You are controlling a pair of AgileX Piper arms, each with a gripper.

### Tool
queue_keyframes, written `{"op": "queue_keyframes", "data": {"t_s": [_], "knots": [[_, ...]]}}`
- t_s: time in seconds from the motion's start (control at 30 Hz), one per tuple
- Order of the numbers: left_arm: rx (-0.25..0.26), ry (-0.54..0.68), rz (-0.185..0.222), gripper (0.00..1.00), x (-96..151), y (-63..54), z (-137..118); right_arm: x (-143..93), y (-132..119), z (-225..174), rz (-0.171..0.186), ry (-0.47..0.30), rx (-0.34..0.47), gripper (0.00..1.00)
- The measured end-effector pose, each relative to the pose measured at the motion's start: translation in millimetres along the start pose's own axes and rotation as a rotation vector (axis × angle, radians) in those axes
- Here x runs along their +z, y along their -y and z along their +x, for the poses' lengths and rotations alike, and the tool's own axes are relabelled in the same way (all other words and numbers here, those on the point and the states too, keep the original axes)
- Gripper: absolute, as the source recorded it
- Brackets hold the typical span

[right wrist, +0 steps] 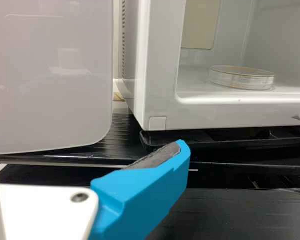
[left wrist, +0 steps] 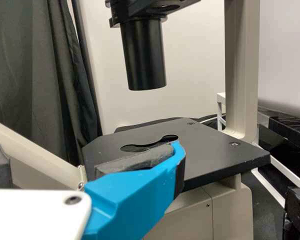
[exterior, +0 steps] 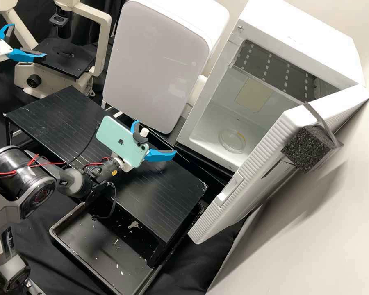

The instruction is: Close the incubator door

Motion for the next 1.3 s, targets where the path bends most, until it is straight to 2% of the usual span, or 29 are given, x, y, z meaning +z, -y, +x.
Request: {"op": "queue_keyframes", "data": {"t_s": [0.4, 0.6, 0.87, 1.0, 1.1, 1.13, 1.3], "knots": [[0.0, 0.0, 0.0, 1.0, 0, 0.0, 0, 2, 1, -3, 0.0, 0.002, 0.002, 1.0], [0.0, 0.0, 0.0, 1.0, 0, 0.0, 0, 16, -8, -31, -0.01, 0.024, 0.053, 1.0], [0.0, 0.0, 0.0, 1.0, 0, 0.0, 0, 14, -44, -103, -0.034, -0.028, 0.294, 1.0], [0.0, 0.0, 0.0, 1.0, 0, 0.0, 0, 13, -59, -137, -0.06, -0.03, 0.43, 1.0], [0.0, 0.0, 0.0, 1.0, 0, 0.0, 0, 19, -74, -157, -0.09, 0.011, 0.553, 1.0], [0.0, 0.0, 0.0, 1.0, 0, 0.0, 0, 22, -79, -162, -0.091, 0.029, 0.593, 1.0], [0.0, 0.0, 0.0, 1.0, 0, 0.0, 0, 38, -95, -174, -0.073, 0.112, 0.689, 1.0]]}}
